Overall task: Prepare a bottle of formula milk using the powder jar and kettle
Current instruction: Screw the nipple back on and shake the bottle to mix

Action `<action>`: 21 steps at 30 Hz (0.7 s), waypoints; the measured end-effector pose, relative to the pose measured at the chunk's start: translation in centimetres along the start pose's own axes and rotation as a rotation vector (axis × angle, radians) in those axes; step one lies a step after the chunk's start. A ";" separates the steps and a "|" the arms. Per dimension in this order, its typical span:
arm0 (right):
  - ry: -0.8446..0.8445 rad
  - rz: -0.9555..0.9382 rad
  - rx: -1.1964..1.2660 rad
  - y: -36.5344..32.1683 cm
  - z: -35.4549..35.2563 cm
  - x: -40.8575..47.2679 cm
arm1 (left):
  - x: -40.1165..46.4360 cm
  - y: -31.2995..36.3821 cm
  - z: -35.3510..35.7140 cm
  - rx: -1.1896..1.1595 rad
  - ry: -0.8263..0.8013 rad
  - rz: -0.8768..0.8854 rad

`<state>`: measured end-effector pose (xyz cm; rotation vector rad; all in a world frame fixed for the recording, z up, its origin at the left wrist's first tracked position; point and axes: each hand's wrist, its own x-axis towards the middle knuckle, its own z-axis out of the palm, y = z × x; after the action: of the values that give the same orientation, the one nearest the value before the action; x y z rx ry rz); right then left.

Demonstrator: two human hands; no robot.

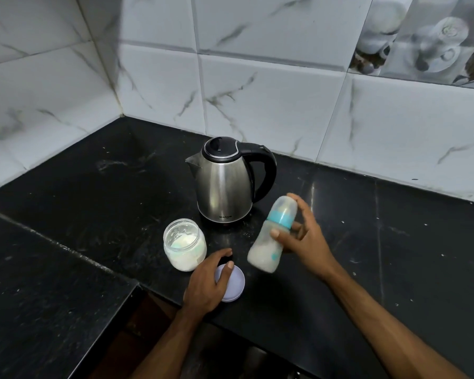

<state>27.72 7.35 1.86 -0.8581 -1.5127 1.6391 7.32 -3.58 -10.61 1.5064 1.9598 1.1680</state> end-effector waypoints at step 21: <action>-0.078 -0.005 -0.027 0.2 0.3 0.3 | 0.0 0.0 0.1 -0.004 0.015 -0.006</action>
<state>27.26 7.44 1.70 -0.8126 -1.5923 1.6686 7.36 -3.52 -10.70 1.4928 1.9696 1.1838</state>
